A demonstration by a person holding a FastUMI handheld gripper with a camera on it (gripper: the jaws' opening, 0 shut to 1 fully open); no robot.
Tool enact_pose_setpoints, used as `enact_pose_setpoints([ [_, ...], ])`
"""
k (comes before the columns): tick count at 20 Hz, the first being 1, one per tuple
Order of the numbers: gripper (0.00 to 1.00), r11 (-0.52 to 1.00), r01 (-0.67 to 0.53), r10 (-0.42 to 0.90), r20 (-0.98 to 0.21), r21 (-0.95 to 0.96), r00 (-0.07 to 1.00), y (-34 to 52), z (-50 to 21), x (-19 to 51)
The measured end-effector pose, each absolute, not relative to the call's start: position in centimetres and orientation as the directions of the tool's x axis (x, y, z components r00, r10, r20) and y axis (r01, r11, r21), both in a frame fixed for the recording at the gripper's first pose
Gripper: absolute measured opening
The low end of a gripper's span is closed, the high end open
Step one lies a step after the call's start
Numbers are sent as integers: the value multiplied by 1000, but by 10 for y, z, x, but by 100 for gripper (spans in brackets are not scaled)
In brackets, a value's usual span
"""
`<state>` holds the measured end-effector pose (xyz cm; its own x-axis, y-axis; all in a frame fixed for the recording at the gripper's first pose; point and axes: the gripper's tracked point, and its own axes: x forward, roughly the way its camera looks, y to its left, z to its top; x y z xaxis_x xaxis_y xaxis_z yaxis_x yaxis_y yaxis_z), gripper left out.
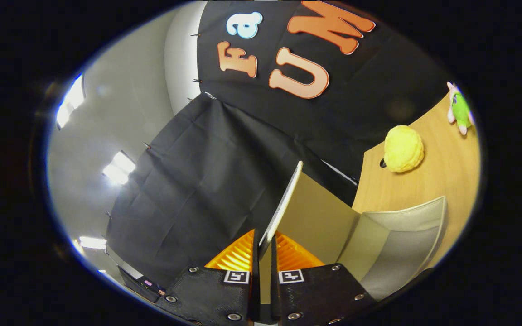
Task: Open the storage box then place both shoes into the box .Put the left shoe in first, then the right shoe, with the right side of both shoes facing outward in a uniform manner.
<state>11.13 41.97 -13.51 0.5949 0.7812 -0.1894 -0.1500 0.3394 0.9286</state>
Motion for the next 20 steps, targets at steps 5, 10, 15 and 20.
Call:
enact_pose_setpoints([
  [5,9,286,-146,789,-147,947,596,452,-146,107],
  [10,14,233,-74,788,-143,970,599,476,-155,120],
  [15,33,329,-46,750,-232,943,619,474,-187,125],
  [20,57,397,-57,797,-313,916,516,485,-217,98],
])
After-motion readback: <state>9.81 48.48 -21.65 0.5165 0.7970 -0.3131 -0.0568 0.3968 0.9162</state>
